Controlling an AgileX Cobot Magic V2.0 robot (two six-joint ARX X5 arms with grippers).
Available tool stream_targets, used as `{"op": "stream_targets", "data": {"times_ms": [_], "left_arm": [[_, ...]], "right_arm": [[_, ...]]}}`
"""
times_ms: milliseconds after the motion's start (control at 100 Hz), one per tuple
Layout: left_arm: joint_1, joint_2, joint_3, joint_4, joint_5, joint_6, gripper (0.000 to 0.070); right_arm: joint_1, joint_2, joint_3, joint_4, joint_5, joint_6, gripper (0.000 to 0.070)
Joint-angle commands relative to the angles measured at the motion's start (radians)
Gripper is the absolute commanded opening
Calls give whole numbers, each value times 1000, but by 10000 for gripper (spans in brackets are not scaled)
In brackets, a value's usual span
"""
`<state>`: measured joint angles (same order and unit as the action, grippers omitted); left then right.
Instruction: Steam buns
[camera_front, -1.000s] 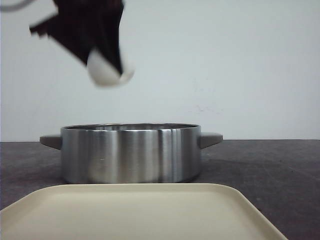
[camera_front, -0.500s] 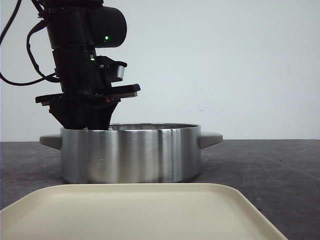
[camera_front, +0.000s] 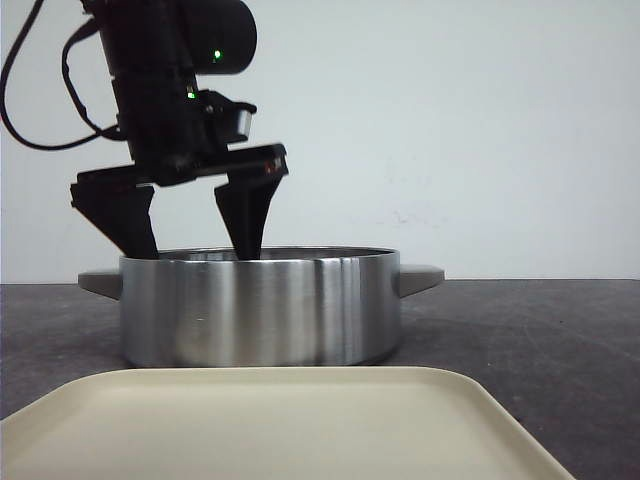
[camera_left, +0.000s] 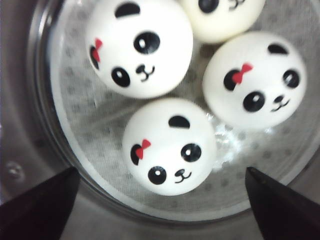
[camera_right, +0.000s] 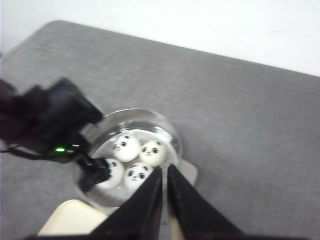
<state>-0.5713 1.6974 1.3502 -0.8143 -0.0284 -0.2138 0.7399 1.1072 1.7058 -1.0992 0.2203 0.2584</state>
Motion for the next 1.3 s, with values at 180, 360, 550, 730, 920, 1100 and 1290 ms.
{"op": "stream_targets", "data": {"times_ms": [180,360,550,730,920,1100,1290], "left_arm": [[-38,-391,-35,171,-91,-39,133],[-40,-708,-189,212,-173,-71,67],[-37,-970,-320,225,-198,-67,0],[-37,-1072,-324,187,-259,-59,0],[-37,-1127,-324,140,-259,-60,0],[-37,-1153,-323,141,-260,-60,0],[-37,-1162,-323,142,-259,-60,0]], "right_arm": [[28,-62,-219,272,68,-41,10],[93,-179,-581,732,69,-94,10],[119,-219,-826,1106,69,-121,10],[120,-200,-840,1107,67,-117,9],[124,-201,-840,1115,68,-116,10],[122,-200,-840,1116,69,-116,9],[123,-200,-840,1115,69,-116,9]]}}
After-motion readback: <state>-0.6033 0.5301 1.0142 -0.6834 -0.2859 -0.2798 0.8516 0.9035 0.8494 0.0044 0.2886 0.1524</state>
